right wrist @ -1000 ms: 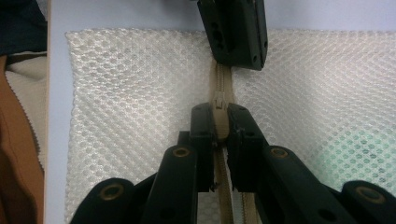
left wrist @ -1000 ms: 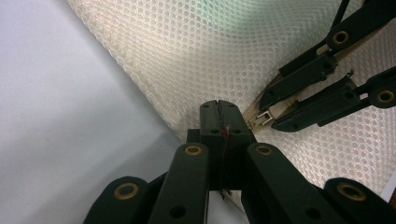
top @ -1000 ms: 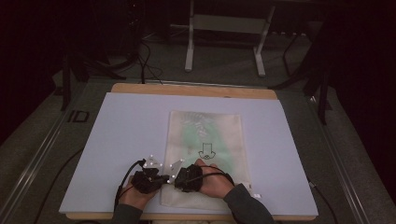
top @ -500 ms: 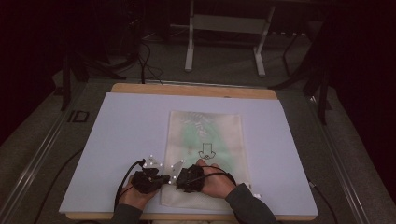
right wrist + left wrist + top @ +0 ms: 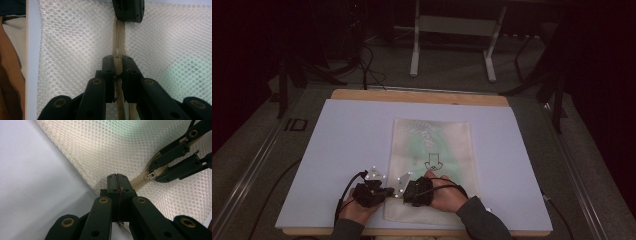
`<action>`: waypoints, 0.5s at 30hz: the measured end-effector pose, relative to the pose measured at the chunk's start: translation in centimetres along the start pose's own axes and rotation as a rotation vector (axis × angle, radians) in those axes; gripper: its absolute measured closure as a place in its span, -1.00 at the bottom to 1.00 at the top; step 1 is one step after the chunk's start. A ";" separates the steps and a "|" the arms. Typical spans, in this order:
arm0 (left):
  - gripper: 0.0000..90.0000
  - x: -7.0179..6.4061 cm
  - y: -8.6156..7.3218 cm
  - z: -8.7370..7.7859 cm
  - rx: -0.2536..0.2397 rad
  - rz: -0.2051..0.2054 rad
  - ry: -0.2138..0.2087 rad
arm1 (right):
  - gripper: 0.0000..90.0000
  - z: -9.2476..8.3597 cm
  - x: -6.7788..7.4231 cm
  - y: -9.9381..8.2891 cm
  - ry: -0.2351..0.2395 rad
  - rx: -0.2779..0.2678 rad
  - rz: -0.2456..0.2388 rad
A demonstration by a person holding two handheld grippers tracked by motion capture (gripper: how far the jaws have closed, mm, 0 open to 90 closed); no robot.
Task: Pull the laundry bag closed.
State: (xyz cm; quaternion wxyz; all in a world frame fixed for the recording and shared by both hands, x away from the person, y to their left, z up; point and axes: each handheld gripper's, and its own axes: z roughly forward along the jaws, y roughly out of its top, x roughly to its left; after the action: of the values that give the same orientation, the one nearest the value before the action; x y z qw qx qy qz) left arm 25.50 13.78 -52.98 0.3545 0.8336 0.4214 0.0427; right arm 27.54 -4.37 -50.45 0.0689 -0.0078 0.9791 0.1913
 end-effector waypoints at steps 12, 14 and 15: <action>0.99 0.0 0.0 0.0 0.002 0.004 0.003 | 0.83 -0.5 0.0 -0.8 -0.002 0.016 -0.001; 0.99 0.0 0.0 0.0 0.002 0.003 0.004 | 0.83 -0.6 0.0 -1.0 0.001 0.019 0.003; 0.99 0.0 0.0 0.0 0.002 0.004 0.004 | 0.83 -0.6 0.0 -1.1 0.000 0.021 0.002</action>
State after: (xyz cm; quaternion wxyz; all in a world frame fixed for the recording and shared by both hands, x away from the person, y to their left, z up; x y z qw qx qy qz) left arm 25.48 13.74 -52.96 0.3527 0.8346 0.4207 0.0448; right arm 27.51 -5.61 -50.33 0.0687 -0.0061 0.9810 0.1811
